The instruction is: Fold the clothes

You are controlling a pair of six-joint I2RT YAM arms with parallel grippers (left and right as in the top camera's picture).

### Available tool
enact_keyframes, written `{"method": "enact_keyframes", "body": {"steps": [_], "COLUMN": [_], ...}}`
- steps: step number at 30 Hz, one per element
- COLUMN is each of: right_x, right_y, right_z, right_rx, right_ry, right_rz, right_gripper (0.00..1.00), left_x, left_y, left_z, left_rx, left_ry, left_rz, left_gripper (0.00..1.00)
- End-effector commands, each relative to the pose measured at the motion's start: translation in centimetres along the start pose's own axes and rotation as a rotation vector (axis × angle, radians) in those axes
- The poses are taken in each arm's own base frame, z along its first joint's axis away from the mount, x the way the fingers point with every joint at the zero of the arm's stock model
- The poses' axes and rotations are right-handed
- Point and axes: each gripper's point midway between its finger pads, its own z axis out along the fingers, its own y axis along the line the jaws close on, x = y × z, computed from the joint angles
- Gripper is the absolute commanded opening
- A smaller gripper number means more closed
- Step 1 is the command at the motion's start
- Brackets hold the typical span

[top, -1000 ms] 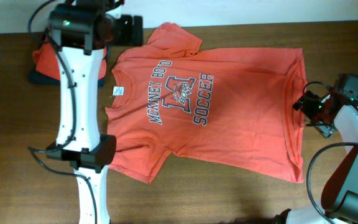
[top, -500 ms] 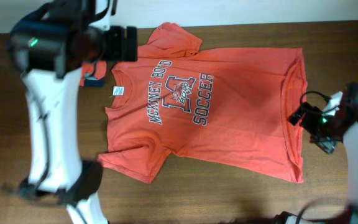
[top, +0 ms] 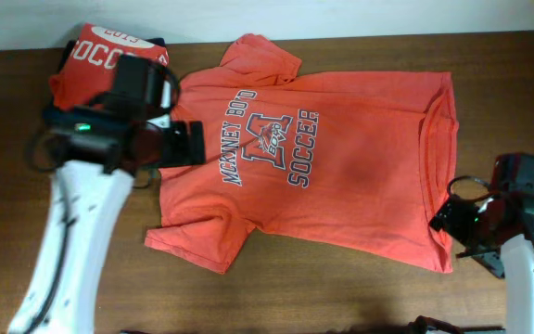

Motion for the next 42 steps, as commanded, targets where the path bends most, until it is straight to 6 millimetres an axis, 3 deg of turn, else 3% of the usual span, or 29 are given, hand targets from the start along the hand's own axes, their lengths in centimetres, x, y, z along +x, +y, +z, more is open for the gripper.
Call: {"method": "enact_keyframes", "body": {"steps": [1, 5, 7, 17, 23, 27, 29, 34, 38, 42], "right_x": [0.9, 1.5, 2.0, 1.8, 2.2, 2.1, 1.9, 1.9, 1.9, 1.9], "right_y": [-0.8, -0.6, -0.8, -3.9, -2.3, -2.1, -2.1, -2.1, -2.1, -2.1], "right_z": [2.1, 4.9, 7.7, 12.8, 15.5, 16.2, 16.2, 16.2, 16.2, 16.2], "right_rx": [0.051, 0.040, 0.050, 0.122, 0.003, -0.003, -0.006, -0.006, -0.005, -0.006], "right_ry": [0.021, 0.038, 0.055, 0.182, 0.282, 0.287, 0.279, 0.280, 0.280, 0.279], "right_rz": [0.070, 0.099, 0.125, 0.204, 0.130, 0.123, 0.123, 0.123, 0.123, 0.123], "right_gripper": [0.99, 0.99, 0.99, 1.00, 0.89, 0.87, 0.81, 0.43, 0.21, 0.15], "left_x": [2.8, 4.5, 5.2, 5.2, 4.8, 4.7, 4.8, 4.8, 4.5, 5.0], "left_y": [0.1, -0.3, 0.1, 0.4, 0.7, 1.4, 1.6, 3.2, 5.4, 6.4], "left_z": [5.5, 9.2, 10.2, 10.2, 10.3, 10.3, 10.3, 10.3, 10.3, 10.2], "left_rx": [-0.004, 0.038, 0.023, 0.017, 0.016, 0.010, 0.007, -0.040, -0.079, -0.047], "left_ry": [0.100, 0.156, 0.191, 0.193, 0.180, 0.181, 0.184, 0.186, 0.181, 0.213], "left_rz": [-0.024, -0.035, -0.041, -0.042, -0.055, -0.073, -0.079, -0.101, -0.153, -0.213], "left_gripper": [0.99, 0.99, 0.99, 0.99, 0.99, 0.99, 0.99, 0.99, 0.99, 0.99]}}
